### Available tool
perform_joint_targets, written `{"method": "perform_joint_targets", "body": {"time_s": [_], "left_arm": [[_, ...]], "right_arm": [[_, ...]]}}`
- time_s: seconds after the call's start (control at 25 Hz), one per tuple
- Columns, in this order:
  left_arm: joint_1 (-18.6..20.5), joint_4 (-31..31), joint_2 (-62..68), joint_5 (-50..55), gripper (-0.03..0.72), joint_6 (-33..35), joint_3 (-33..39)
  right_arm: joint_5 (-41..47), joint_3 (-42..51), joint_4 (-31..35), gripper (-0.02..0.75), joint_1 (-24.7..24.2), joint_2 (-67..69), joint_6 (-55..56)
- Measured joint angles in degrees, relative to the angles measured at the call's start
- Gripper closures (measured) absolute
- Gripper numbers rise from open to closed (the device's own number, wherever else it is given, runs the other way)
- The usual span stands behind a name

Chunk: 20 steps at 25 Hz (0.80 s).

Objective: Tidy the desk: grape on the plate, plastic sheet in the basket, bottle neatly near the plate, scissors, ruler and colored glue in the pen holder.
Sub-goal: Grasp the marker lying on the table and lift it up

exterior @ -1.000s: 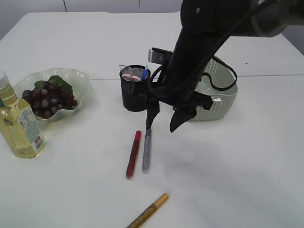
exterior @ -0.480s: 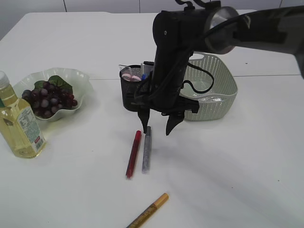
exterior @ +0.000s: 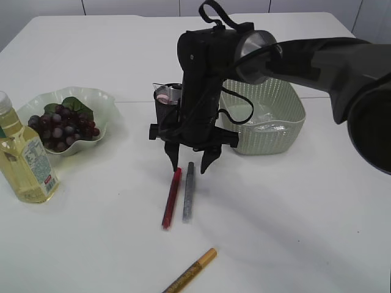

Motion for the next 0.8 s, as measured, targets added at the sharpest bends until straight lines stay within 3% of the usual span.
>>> {"method": "perform_joint_targets", "body": {"time_s": [0.8], "left_arm": [[0.00, 0.10, 0.00, 0.00, 0.391, 0.81, 0.00]], "right_arm": [[0.01, 5.17, -2.49, 0.321, 0.59, 0.37, 0.99]]}}
